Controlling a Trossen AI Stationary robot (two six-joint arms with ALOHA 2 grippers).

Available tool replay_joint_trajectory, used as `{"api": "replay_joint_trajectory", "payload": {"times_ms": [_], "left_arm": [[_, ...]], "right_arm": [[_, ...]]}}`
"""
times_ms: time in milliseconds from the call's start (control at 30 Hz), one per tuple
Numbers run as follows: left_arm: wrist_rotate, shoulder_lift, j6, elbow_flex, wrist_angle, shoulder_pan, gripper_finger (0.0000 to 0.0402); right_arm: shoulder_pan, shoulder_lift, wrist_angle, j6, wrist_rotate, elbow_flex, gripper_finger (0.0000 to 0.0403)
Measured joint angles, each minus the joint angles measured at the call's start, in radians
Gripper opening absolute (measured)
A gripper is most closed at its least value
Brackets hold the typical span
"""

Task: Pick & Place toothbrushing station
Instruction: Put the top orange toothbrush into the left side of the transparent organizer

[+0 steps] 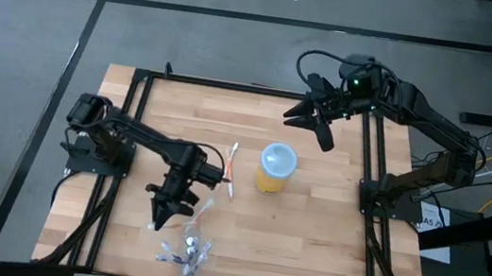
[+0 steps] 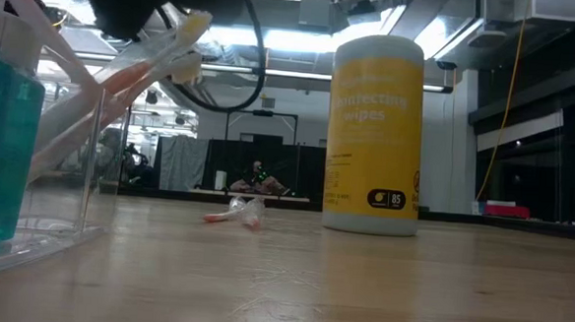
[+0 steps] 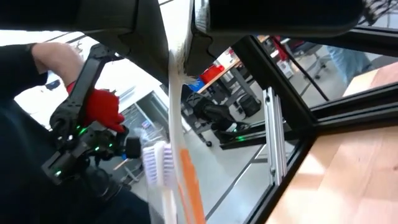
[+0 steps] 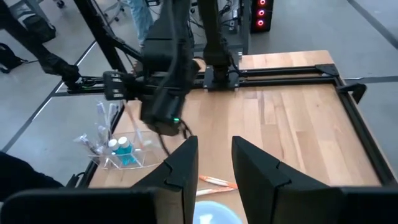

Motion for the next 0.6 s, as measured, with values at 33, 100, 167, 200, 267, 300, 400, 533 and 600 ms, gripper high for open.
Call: {"api": "replay_joint_trajectory", "payload": {"times_ms": [33, 100, 167, 200, 267, 300, 400, 533, 600], "left_arm": [[0.000, 0.000, 0.000, 0.000, -0.001, 0.011, 0.0040], [0.000, 0.000, 0.000, 0.000, -0.001, 0.026, 0.0041], [0.002, 0.000, 0.000, 0.000, -0.002, 0.034, 0.0041], [0.007, 0.000, 0.001, 0.000, -0.001, 0.036, 0.0042], [0.008, 0.000, 0.002, 0.000, -0.001, 0.036, 0.0042], [0.010, 0.000, 0.002, 0.000, -0.001, 0.039, 0.0042], [0.016, 0.000, -0.003, 0.000, 0.006, 0.056, 0.0042], [0.034, 0.000, -0.019, 0.000, 0.022, 0.080, 0.0043], [0.037, 0.000, -0.039, 0.000, 0.050, 0.095, 0.0043]], "right_arm": [[0.004, 0.000, 0.000, 0.000, 0.000, 0.000, 0.0100], [0.011, 0.000, 0.000, 0.000, 0.008, 0.000, 0.0100], [0.016, 0.000, -0.003, 0.000, 0.017, 0.000, 0.0100], [0.018, 0.000, -0.007, 0.001, 0.018, 0.000, 0.0100], [0.021, 0.000, -0.007, 0.001, 0.018, 0.000, 0.0100], [0.021, 0.000, -0.007, 0.001, 0.018, 0.000, 0.0100], [0.022, 0.000, -0.006, 0.001, 0.018, 0.000, 0.0100], [0.022, 0.000, -0.006, 0.001, 0.018, 0.000, 0.0100], [0.022, 0.000, -0.005, 0.003, 0.018, 0.000, 0.0100]]}}
